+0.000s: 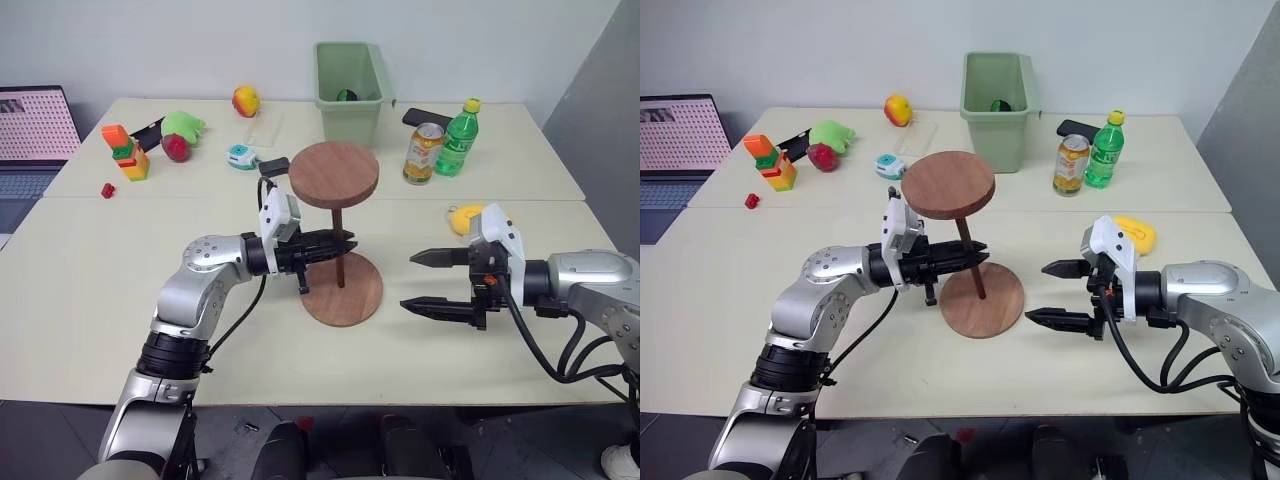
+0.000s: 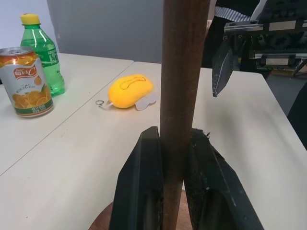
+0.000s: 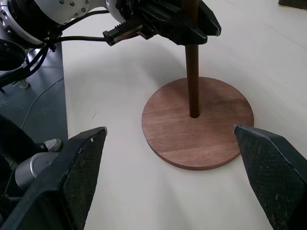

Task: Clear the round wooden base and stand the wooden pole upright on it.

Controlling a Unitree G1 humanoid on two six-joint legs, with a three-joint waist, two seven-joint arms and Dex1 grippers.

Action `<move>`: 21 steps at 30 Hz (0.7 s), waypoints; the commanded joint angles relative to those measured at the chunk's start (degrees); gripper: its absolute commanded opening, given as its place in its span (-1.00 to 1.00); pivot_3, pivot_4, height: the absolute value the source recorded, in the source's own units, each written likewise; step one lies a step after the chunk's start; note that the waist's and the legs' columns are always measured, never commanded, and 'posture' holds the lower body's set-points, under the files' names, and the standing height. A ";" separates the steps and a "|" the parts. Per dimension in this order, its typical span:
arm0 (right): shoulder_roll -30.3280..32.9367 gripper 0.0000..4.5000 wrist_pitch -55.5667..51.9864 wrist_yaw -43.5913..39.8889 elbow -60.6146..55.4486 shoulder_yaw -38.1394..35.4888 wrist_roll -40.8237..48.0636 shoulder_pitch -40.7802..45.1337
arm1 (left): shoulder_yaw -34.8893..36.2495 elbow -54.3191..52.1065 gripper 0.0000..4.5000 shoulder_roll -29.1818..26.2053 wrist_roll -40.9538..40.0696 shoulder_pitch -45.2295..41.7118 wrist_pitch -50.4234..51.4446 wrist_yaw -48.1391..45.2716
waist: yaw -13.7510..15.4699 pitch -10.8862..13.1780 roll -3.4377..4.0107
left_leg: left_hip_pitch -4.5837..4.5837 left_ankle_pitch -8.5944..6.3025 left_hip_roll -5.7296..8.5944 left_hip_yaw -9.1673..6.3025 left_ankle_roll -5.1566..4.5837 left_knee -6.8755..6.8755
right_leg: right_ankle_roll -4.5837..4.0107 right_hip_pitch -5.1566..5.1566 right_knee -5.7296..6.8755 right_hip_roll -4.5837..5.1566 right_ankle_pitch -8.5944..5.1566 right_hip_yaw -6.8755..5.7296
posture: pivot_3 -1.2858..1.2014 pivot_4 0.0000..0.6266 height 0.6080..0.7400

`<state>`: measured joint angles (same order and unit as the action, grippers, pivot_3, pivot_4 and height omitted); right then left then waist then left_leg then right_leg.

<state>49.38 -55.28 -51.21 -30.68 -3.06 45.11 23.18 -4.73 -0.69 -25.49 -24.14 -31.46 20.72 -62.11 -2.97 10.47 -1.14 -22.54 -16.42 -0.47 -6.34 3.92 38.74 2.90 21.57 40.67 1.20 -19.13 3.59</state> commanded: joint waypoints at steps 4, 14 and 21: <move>0.32 0.96 1.85 -0.34 -0.43 -0.12 -0.58 0.56 | -2.57 2.27 -0.89 -0.92 3.52 1.70 -1.01 1.23 | 0.02 0.00 0.00 | 0.01 -0.01 0.00 -0.01 -0.01 0.00 | 0.00 -0.03 -0.04 0.00 0.00 0.00 | 0.03 -0.52 1.00; 0.39 0.96 2.50 -0.35 -0.59 0.24 -1.09 0.74 | -4.39 5.14 -0.89 -1.74 4.95 2.07 -3.29 1.82 | 0.07 -0.03 0.03 | 0.20 -0.01 0.00 -0.02 -0.02 -0.02 | 0.00 -0.26 -0.09 0.00 0.00 -0.01 | 0.03 -0.52 1.00; 0.39 0.96 2.64 -0.18 -0.96 0.32 -1.08 0.41 | -4.48 3.86 -0.89 -2.52 4.57 3.50 -3.18 1.91 | 0.07 -0.09 0.06 | 0.27 -0.02 0.00 -0.01 -0.03 -0.03 | 0.00 -0.30 -0.10 0.00 0.00 0.00 | 0.03 -0.52 1.00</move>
<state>49.33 -53.75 -51.22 -30.54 -2.07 43.96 23.23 -7.16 0.21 -26.23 -23.16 -30.47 15.74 -60.65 -2.90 10.38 -1.08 -22.22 -16.44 -0.47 -6.34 3.89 38.69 2.91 21.23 40.54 1.20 -19.13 3.60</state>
